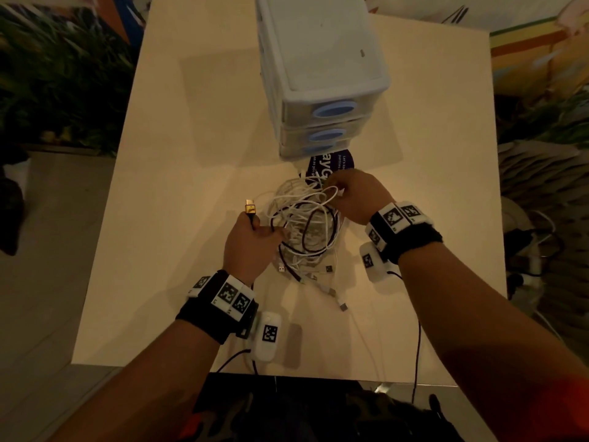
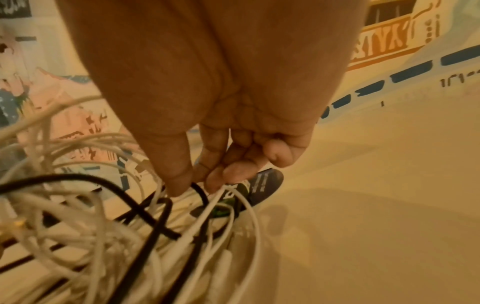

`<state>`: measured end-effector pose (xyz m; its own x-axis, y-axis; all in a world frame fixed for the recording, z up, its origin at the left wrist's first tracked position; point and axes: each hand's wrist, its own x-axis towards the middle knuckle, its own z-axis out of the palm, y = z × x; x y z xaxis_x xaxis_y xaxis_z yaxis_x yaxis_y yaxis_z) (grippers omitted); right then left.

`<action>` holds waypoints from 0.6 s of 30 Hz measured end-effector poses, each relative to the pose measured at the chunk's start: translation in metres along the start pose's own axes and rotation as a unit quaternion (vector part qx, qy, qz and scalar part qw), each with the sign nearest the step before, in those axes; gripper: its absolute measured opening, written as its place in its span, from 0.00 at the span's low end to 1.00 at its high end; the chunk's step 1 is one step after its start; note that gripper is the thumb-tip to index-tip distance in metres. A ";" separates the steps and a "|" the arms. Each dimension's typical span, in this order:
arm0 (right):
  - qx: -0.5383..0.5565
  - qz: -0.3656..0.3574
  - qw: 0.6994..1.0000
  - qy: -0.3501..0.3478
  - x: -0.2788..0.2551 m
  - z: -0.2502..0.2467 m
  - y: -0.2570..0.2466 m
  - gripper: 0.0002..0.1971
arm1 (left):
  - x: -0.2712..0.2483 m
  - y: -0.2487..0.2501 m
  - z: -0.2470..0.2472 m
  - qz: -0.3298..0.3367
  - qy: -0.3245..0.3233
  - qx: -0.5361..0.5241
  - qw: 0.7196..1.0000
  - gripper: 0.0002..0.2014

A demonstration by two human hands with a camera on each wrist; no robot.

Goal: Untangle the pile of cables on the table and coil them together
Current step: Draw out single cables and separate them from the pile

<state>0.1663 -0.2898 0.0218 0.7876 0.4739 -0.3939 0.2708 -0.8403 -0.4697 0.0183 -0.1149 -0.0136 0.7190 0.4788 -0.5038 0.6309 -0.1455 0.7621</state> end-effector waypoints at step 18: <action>0.133 -0.034 0.988 0.072 -0.018 -0.006 0.017 0.14 | -0.006 0.048 -0.012 0.159 0.042 -0.034 0.986 0.23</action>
<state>0.1599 -0.3147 0.0260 0.8479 0.4693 -0.2466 0.1866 -0.6995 -0.6899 0.0403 -0.1144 0.0308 0.8492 0.4881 -0.2016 0.3542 -0.2432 0.9030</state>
